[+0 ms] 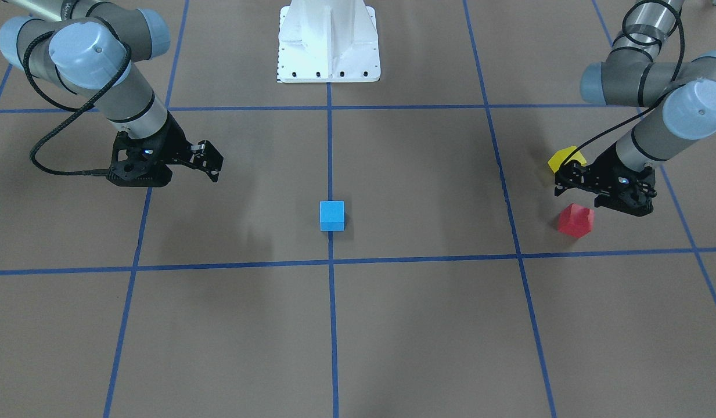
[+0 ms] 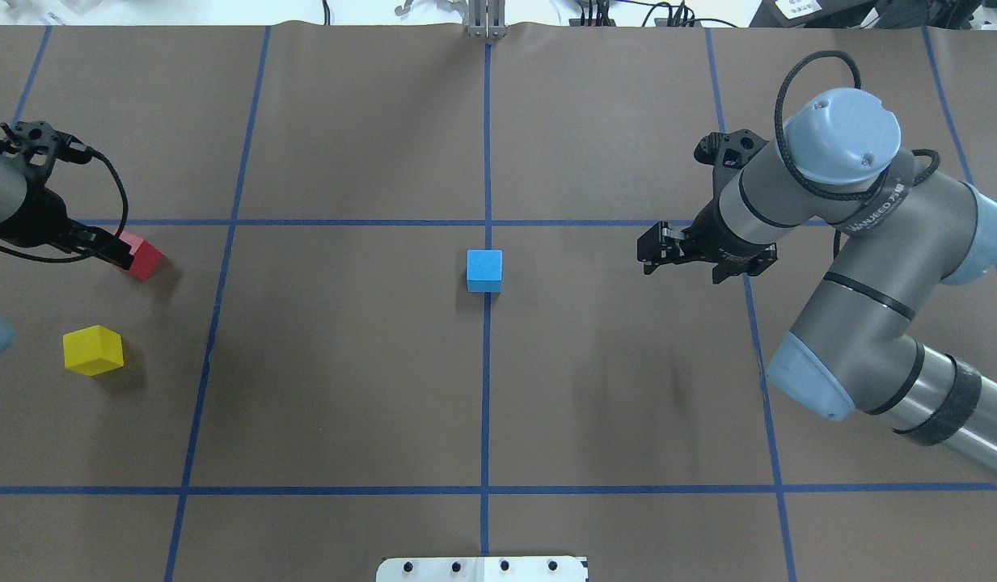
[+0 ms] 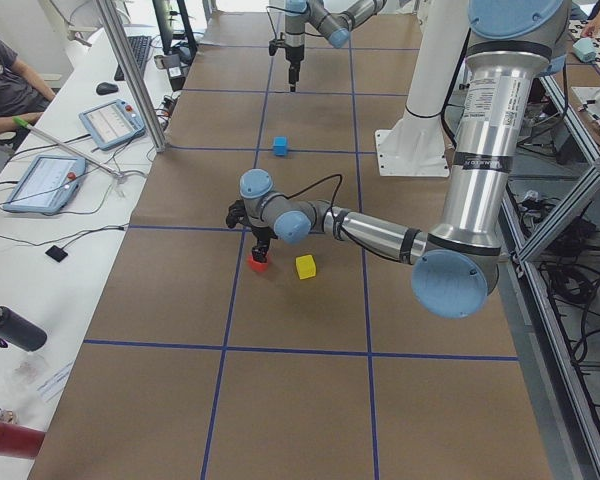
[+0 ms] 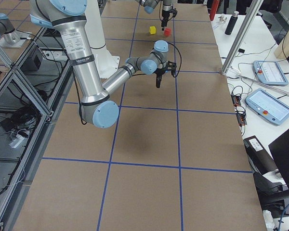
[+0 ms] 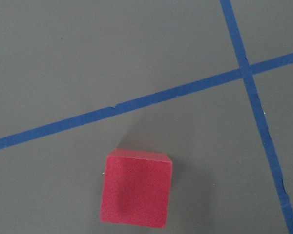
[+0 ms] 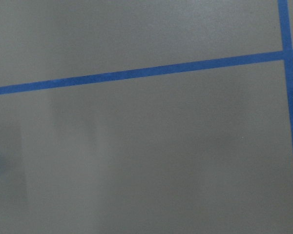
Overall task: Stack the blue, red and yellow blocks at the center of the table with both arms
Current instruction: 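Raise the right gripper away while the left gripper grasps the red cube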
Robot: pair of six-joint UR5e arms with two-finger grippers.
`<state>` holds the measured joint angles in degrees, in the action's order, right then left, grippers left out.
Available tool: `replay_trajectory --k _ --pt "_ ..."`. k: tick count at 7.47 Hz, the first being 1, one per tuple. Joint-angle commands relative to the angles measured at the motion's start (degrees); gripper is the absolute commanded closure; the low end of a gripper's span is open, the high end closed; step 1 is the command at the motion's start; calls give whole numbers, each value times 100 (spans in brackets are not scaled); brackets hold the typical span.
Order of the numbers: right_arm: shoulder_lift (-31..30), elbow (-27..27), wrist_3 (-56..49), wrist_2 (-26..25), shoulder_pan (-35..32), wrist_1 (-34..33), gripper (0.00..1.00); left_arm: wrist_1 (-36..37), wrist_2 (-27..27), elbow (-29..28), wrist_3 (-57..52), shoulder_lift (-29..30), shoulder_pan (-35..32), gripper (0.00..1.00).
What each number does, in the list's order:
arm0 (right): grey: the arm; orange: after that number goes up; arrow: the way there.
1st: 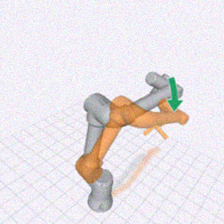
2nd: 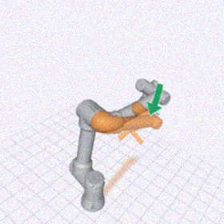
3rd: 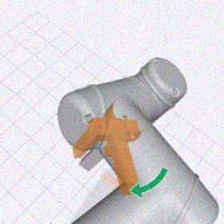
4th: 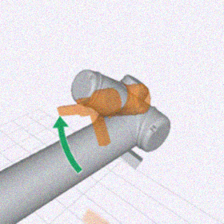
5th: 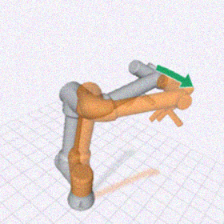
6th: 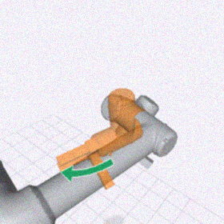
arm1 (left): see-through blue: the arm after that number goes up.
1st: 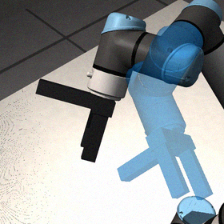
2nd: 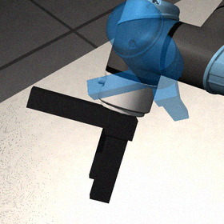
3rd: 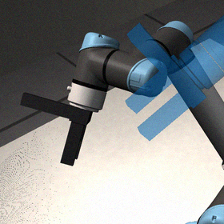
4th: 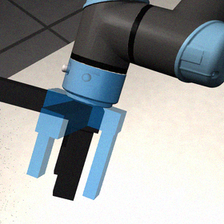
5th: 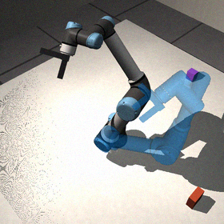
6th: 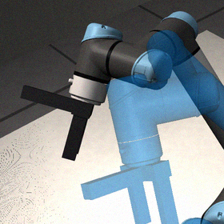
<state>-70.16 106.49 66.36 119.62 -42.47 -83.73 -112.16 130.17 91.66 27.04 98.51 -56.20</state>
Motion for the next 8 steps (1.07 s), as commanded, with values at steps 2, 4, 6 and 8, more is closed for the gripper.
replay_trajectory --k 2,4,6,8 --pt "-15 -15 0 -18 10 -3 0 -17 96 -149 -434 64 -40 7" --pt "-15 -23 0 -44 19 -3 0 -17 -8 -158 -559 54 -67 7" --pt "-6 -32 9 -53 19 6 0 -17 -132 -219 -559 107 -49 7" --pt "-6 -41 9 -62 37 6 0 -16 -167 -281 -559 125 -49 7"
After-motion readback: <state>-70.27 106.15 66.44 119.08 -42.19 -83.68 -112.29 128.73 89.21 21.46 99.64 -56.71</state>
